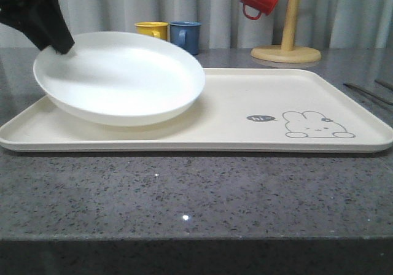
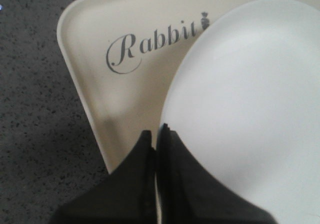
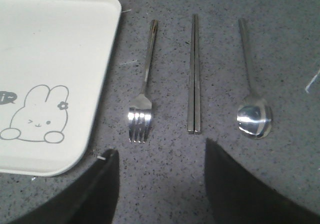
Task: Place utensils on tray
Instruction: 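Carry the white plate onto the tray with the left gripper and release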
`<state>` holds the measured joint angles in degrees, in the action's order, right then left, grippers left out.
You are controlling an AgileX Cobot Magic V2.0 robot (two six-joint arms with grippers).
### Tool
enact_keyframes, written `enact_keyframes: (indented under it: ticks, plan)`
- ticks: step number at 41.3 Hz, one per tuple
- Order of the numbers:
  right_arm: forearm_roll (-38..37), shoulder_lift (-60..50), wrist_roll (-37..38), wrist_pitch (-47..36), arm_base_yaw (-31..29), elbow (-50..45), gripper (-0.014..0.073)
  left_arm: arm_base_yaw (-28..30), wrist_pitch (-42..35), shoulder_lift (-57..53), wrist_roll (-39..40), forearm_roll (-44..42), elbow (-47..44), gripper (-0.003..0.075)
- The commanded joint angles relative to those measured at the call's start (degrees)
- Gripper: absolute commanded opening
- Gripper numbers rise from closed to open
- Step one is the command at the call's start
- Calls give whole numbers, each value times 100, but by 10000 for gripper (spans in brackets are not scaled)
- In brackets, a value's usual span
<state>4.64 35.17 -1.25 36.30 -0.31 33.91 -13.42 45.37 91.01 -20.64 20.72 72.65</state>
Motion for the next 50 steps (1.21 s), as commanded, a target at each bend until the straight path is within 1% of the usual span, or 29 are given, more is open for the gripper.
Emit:
enact_keyframes:
  ticks: [1, 7, 10, 12, 17, 20, 25, 29, 33, 39, 43, 47, 50]
  plan:
    - [-15, 36, -49, -348, -24, 206, 416, -43, -169, 25, 2, 200, 181, -18]
    - [-15, 36, -49, -348, -24, 206, 416, -43, 39, 326, 2, 200, 181, -15]
    - [-15, 36, -49, -348, -24, 206, 416, -43, 58, 361, 2, 200, 181, 17]
    - [-15, 36, -49, -348, -24, 206, 416, -43, 81, 361, 2, 200, 181, 78]
    - [-15, 36, -49, -348, -24, 206, 416, -43, 189, 238, 2, 85, 223, 286]
    - [-15, 36, -49, -348, -24, 206, 416, -43, 322, 110, 2, -68, 307, 344]
    - [-15, 36, -49, -348, -24, 206, 416, -43, 534, -313, 2, -158, 415, 349]
    - [-15, 36, -49, -348, -24, 206, 416, -173, 705, -728, 2, -200, 415, 349]
    - [-15, 36, -49, -348, -24, 206, 416, -523, 767, -1156, 2, -328, 349, 349]
    - [-15, 36, -49, -348, -24, 206, 416, -1423, 782, -1839, 25, -854, 25, 349]
    - [-15, 36, -49, -348, -24, 206, 416, -1879, 665, -2273, 472, -1345, -324, 349]
    - [-15, 36, -49, -348, -24, 206, 416, -2110, 369, -2864, 969, -1862, -783, 349]
    - [-15, 36, -49, -348, -24, 206, 416, -2140, 220, -3281, 1067, -1896, -1096, 349]
